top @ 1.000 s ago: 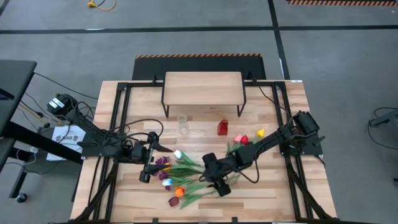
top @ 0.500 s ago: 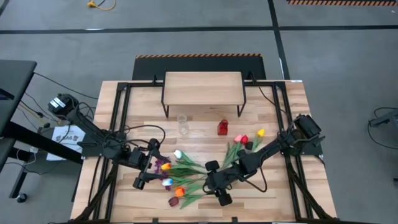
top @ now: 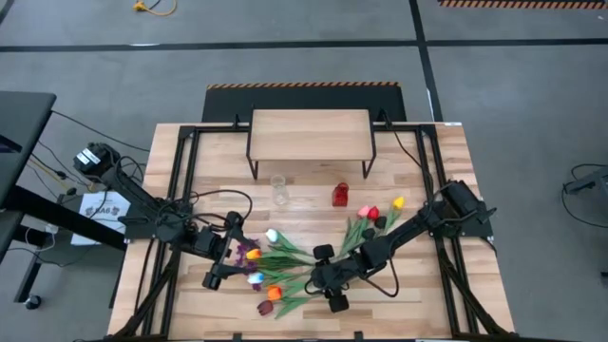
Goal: Pick and place flowers into a vace then onto a shelf
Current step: Put the orange tulip into the transparent vase
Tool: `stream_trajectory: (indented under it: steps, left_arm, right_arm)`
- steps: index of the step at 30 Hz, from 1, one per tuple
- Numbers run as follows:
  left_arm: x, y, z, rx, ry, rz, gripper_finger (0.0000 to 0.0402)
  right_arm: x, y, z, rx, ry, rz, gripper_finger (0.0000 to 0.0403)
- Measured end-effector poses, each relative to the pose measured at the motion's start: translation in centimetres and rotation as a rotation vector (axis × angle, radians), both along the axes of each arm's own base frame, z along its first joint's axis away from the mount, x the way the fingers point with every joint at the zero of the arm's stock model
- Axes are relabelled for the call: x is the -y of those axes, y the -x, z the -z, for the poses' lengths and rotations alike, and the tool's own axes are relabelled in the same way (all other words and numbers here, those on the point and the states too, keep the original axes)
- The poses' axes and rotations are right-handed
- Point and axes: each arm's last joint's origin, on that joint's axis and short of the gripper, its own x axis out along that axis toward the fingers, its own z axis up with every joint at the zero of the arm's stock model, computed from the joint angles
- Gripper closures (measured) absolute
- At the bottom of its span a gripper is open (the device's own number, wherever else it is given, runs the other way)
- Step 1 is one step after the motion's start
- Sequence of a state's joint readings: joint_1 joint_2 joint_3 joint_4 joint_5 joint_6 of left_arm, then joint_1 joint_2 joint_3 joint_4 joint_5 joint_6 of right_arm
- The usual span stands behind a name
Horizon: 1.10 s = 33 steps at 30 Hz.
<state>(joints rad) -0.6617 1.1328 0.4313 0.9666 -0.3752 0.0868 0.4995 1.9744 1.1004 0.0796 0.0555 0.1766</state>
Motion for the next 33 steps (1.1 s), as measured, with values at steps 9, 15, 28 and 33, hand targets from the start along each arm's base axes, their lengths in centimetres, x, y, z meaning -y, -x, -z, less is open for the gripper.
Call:
stream_trajectory:
  steps: [9,15,28,33]
  left_arm:
    - [0.0,0.0,0.0,-0.001,0.006,-0.001,0.0148]
    - [0.0,0.0,0.0,-0.009,0.015,0.002,0.0148]
    - [0.0,0.0,0.1,-0.011,0.015,0.003,0.0148]
    - [0.0,0.0,0.1,-0.011,0.014,0.003,0.0148]
  right_arm:
    - [0.1,-0.2,0.4,0.002,0.000,0.004,0.0232]
    - [0.3,-0.6,1.3,0.007,-0.003,0.014,0.0232]
    - [0.0,-1.2,3.3,0.002,-0.010,0.026,0.0232]
    - [0.0,-1.2,3.3,0.006,-0.013,0.026,0.0244]
